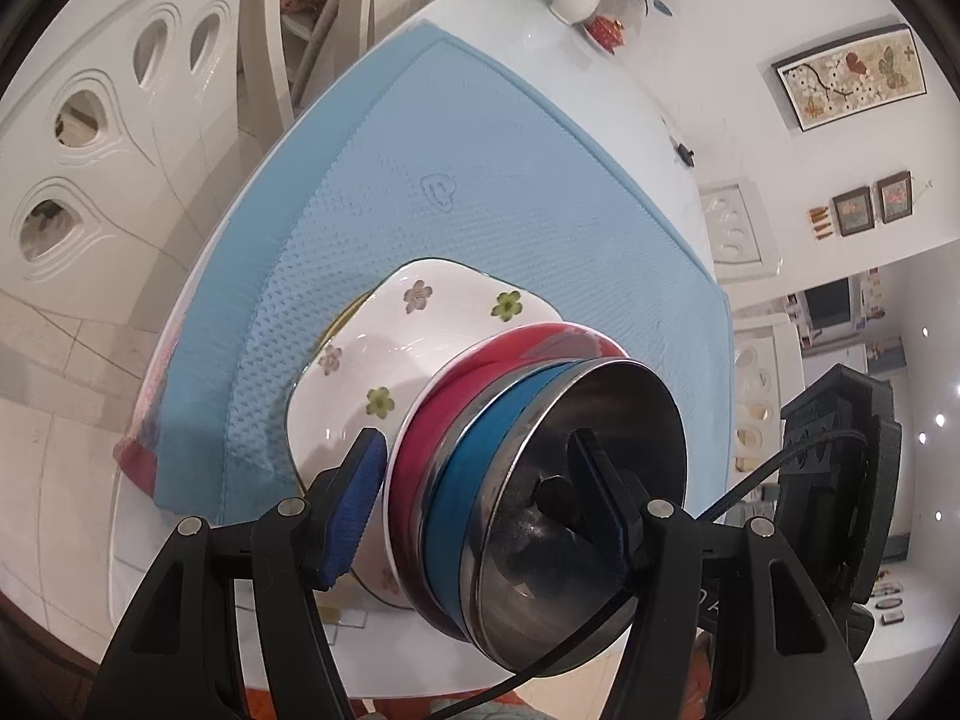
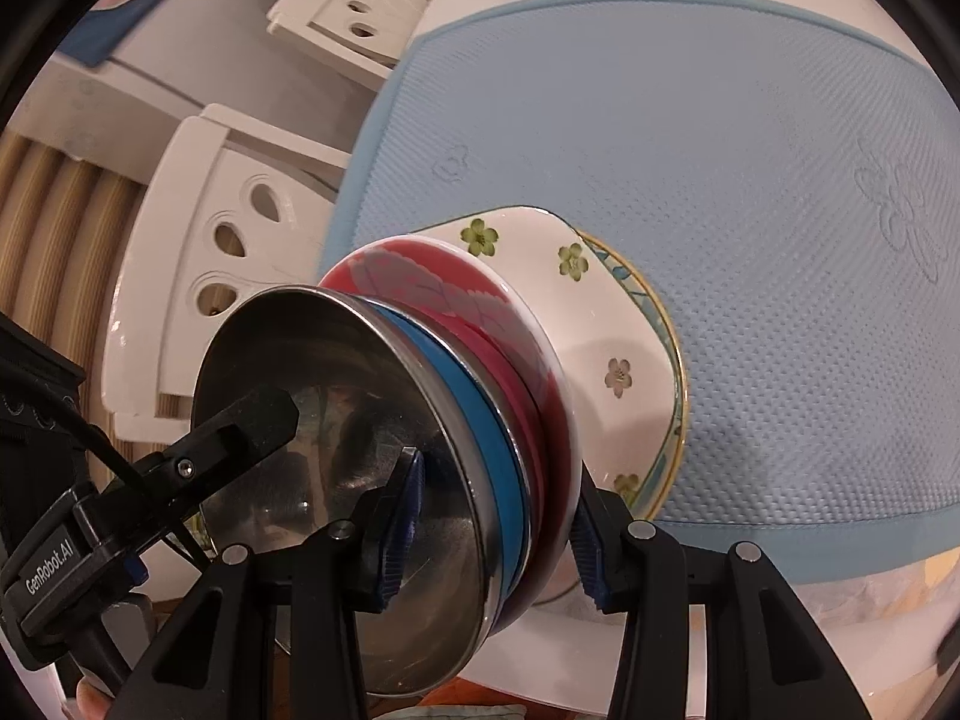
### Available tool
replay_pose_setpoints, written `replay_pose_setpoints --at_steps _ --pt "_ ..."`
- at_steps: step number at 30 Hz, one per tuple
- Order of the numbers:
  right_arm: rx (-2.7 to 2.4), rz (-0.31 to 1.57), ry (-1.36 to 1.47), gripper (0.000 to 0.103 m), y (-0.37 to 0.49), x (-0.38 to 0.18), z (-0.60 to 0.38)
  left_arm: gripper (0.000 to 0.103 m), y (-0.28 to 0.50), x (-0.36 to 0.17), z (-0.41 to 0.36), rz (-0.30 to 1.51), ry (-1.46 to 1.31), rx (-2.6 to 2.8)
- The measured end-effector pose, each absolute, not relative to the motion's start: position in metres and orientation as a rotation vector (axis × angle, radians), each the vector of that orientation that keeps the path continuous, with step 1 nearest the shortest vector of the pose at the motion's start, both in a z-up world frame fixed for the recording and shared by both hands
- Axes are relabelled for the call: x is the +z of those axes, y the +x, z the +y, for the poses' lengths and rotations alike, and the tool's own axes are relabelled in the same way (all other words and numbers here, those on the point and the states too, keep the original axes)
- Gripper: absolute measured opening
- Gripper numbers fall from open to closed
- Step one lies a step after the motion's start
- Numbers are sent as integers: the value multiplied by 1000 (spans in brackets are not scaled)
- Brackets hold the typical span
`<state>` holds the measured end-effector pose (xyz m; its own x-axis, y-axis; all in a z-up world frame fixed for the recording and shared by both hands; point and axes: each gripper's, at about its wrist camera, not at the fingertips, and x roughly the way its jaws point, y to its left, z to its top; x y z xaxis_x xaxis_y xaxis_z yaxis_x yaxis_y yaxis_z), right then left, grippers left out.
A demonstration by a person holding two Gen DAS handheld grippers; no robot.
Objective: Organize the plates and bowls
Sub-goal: 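Lower the nested bowls onto the floral plate stack, then open both grippers and release the bowl rims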
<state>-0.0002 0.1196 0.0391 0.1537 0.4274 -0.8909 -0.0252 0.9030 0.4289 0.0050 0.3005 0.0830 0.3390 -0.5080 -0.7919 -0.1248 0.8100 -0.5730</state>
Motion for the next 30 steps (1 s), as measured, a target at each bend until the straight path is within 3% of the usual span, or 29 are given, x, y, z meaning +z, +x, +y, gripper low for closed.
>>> replay_pose_setpoints --at_steps 17,30 --pt "281 1378 446 44 11 31 109 59 21 76 321 1210 -664 -348" --pt "239 1257 424 44 -40 75 86 59 -9 106 344 1107 -660 -320"
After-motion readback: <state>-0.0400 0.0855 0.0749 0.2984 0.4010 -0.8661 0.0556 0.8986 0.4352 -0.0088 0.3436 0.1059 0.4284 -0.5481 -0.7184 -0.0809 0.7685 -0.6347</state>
